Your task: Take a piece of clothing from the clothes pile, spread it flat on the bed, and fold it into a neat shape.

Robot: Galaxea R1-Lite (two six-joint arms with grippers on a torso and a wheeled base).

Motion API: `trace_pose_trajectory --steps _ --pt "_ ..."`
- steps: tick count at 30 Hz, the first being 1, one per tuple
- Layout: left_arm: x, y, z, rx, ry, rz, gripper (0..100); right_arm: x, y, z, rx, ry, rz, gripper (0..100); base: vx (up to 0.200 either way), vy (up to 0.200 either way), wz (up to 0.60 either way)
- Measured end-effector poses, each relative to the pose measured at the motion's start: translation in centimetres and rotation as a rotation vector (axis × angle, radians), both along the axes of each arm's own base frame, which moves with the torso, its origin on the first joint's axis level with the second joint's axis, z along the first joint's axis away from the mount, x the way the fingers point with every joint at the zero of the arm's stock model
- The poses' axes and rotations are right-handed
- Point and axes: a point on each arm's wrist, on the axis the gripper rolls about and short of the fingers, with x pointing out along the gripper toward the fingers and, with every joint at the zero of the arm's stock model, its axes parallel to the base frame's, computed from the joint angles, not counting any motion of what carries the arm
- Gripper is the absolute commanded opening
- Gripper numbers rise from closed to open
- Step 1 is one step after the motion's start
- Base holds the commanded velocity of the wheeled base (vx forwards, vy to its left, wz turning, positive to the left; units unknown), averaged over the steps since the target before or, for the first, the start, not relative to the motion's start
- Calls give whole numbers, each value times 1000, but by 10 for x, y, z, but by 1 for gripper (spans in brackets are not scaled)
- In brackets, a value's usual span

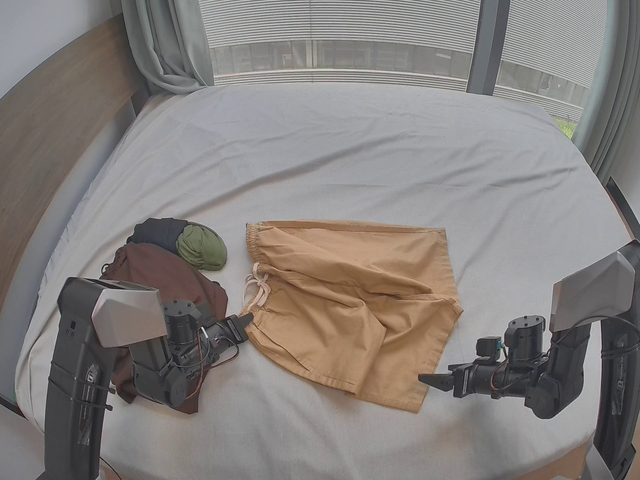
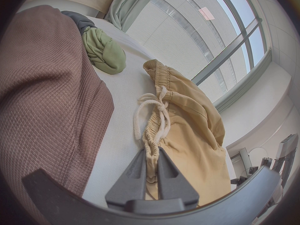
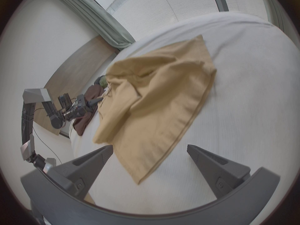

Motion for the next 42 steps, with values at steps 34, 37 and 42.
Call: trace_pose_trajectory --steps 34,37,42 --pt "0 0 -1 1 -11 -1 0 -16 44 -31 45 140 87 100 0 0 0" --pt "0 0 -1 0 -14 -1 0 -17 45 -32 49 139 87 100 0 0 0" --pt "-1 0 -1 0 -15 0 0 -17 46 -33 47 144 90 0 0 0 0"
